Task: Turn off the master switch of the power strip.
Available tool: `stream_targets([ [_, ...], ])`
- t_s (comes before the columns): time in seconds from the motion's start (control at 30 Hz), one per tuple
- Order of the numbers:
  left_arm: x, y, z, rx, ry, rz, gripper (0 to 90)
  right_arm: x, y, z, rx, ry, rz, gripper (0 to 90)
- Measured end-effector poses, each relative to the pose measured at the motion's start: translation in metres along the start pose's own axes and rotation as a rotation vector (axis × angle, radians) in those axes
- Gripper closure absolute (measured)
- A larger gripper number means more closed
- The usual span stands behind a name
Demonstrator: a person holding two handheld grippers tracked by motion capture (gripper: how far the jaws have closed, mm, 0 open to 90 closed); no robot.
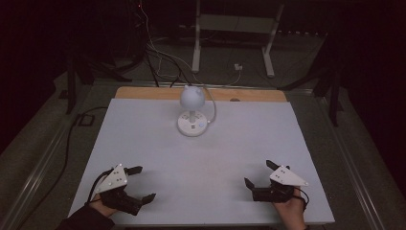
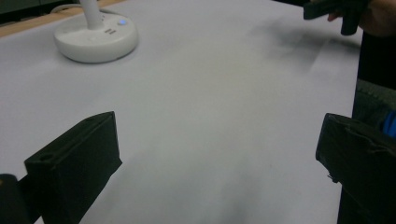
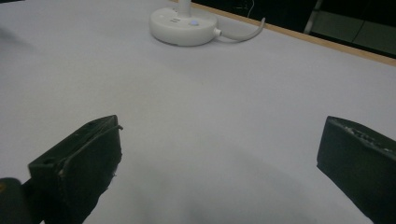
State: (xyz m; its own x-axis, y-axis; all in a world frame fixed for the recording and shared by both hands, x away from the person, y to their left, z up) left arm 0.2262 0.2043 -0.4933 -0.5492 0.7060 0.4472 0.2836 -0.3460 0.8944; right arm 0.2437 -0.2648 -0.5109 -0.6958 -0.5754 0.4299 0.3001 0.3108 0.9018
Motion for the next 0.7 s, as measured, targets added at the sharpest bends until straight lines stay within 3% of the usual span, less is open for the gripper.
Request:
stream_targets([
  [0.47, -0.006, 0.028, 0.003, -0.028, -0.021, 0.016, 0.3, 0.001, 0.000, 0.000, -0.002, 0.009, -0.006, 0.0],
  [0.7, -0.022, 0.039, 0.004, -0.027, -0.043, 0.031, 0.3, 0.001, 0.001, 0.001, 0.000, 0.020, -0.014, 0.0],
])
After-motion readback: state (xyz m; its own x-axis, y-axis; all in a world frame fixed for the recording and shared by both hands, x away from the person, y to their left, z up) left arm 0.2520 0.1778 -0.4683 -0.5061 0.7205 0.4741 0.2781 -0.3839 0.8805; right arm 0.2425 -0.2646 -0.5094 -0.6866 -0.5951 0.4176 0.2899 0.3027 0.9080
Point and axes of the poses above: each handheld gripper's, and its own axes: x roughly backward along the jaws, y roughly out of its top, z roughly to its left, the point moved 1 cm from there along -x, roughly forward along the jaws, and after that the axes turned 5 degrees about y, right-handed, at the moved point
